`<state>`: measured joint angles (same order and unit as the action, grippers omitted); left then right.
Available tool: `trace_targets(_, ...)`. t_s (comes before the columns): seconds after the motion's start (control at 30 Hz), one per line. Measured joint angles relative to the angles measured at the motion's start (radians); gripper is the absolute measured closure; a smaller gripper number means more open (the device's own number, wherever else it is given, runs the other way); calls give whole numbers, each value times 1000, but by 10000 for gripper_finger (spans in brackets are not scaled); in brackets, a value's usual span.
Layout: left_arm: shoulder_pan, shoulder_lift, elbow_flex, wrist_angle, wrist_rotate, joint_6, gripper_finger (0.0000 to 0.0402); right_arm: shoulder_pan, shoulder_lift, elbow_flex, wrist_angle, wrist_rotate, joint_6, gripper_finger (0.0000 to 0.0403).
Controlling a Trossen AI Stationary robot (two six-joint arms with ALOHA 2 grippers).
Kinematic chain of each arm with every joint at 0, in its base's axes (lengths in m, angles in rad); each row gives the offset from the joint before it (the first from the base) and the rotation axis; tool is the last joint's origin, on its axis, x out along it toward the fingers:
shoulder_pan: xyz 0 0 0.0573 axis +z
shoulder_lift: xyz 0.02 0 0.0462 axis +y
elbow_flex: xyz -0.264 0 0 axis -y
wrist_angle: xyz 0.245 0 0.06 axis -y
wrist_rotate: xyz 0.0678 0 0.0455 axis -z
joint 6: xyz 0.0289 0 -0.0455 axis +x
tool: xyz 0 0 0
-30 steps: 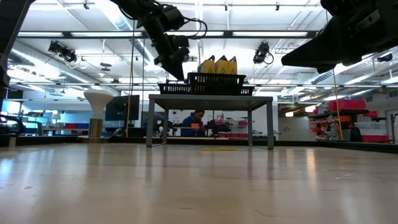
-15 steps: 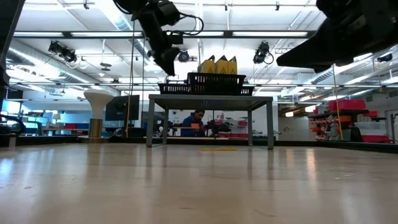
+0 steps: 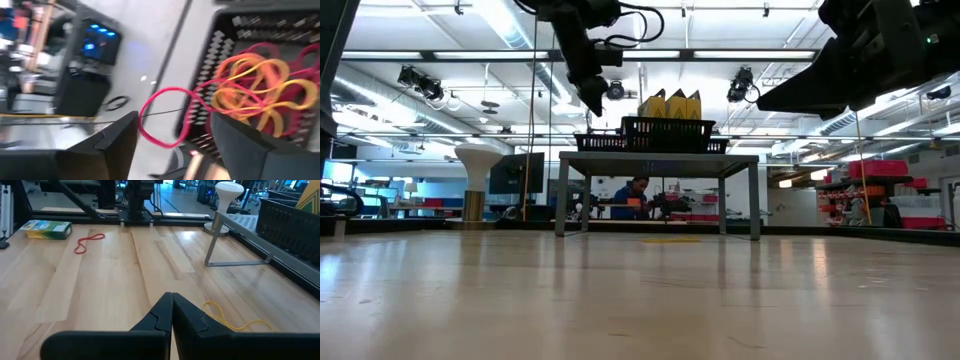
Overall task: Pick & Place Office Desk Supplies
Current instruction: Put the red rubber band into the top left black basket on the shelf
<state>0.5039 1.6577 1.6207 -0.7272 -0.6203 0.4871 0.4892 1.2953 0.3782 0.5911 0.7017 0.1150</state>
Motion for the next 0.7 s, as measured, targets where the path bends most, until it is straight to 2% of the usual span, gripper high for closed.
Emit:
trace_targets(0.17, -24, 0, 0, 43, -116, 123, 128, 0, 0, 0, 7, -2, 4, 392)
trace_targets(0.3, -42, 0, 0, 100, -115, 191, 126, 0, 0, 0, 5, -18, 7, 392)
trace_targets(0.47, -67, 0, 0, 75, -82, 234, 127, 0, 0, 0, 4, -20, 3, 392)
trace_targets(0.53, -66, 0, 7, 21, -33, 191, 130, 0, 0, 0, 4, -21, 3, 392)
trace_targets(0.63, -28, 0, 57, -130, 193, 43, 138, 0, 0, 0, 4, -21, 3, 392)
trace_targets(0.7, 8, 0, 78, -158, 323, -49, 146, 0, 0, 0, 4, -21, 1, 392)
